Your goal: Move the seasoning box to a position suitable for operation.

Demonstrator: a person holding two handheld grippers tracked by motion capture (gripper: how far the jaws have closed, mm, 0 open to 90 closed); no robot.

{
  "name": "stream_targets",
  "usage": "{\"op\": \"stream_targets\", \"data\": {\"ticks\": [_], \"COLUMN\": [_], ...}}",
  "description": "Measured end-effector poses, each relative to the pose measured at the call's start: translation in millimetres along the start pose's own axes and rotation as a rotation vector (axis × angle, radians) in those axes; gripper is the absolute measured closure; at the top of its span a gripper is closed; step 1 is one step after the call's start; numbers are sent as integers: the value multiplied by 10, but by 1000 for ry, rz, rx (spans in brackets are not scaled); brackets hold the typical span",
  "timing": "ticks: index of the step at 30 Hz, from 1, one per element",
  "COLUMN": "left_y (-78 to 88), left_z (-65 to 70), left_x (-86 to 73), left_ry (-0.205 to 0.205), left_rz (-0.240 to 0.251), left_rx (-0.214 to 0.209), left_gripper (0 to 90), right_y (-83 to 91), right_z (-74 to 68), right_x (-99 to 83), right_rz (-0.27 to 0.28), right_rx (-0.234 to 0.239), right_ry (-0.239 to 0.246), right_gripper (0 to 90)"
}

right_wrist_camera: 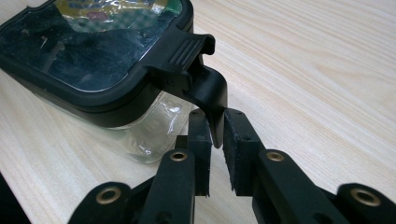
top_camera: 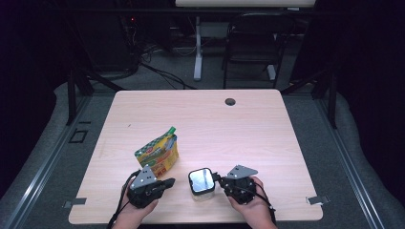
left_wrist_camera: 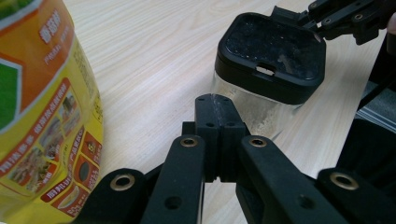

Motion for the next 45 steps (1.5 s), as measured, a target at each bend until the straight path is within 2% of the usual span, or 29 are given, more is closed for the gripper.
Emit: {"op": "stream_targets", "data": {"ticks": [1,2,3,5,6,7,12,19,24,25,28,29,31,33,37,42,43,45], "left_y": [1,-10,-10,-31,-43,-48,-59,-59,-57,-65,-68,-85,-88,-95,-102,-103,-104,-105], "left_z": [6,11,11,10,10,6,3,-13,-19,-15,-8,-6,-10,-7,-2,6,8,11], "left_x": [-6,-11,-11,-17,-18,-21,-27,-36,-13,-3,0,10,20,26,27,29,36,42], "left_ry": [-2,-8,-8,-5,-4,-7,-12,10,28,34,35,41,44,41,16,7,4,8], "left_rz": [-5,-6,-6,-12,-13,-19,-15,-11,1,9,0,2,1,6,-7,-2,6,8], "left_rx": [4,4,4,4,2,0,-15,-31,-35,-54,-51,-37,-35,-35,-23,-22,-23,-13], "left_gripper": [900,900,899,897,897,891,848,826,758,738,707,698,682,667,714,740,753,770], "right_y": [0,16,33,79,79,130,227,343,397,416,449,474,500,505,464,404,375,355], "right_z": [0,-3,0,9,9,20,16,87,159,197,231,253,271,278,258,187,157,123], "right_x": [0,-4,-8,-16,-16,-28,-36,-26,2,29,66,114,162,208,278,322,327,326], "right_rz": [0,11,17,37,37,30,57,110,115,114,105,107,118,118,110,118,127,130], "right_rx": [0,25,30,44,44,66,43,34,56,61,69,76,63,69,52,18,-10,-11], "right_ry": [0,13,23,13,13,25,41,-5,-41,-52,-57,-55,-55,-59,-38,-15,-10,-1], "right_gripper": [776,740,745,739,739,717,694,656,651,643,618,591,583,561,544,550,574,616]}}
Point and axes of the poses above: each handheld gripper's, and its own axes: y roughly backward along the jaws, x roughly out of its top, z roughly to its right, the point moved 4 cm from there along -y, roughly forward along the jaws, and after that the axes turned 12 degrees about -z, right-handed, at the moved point
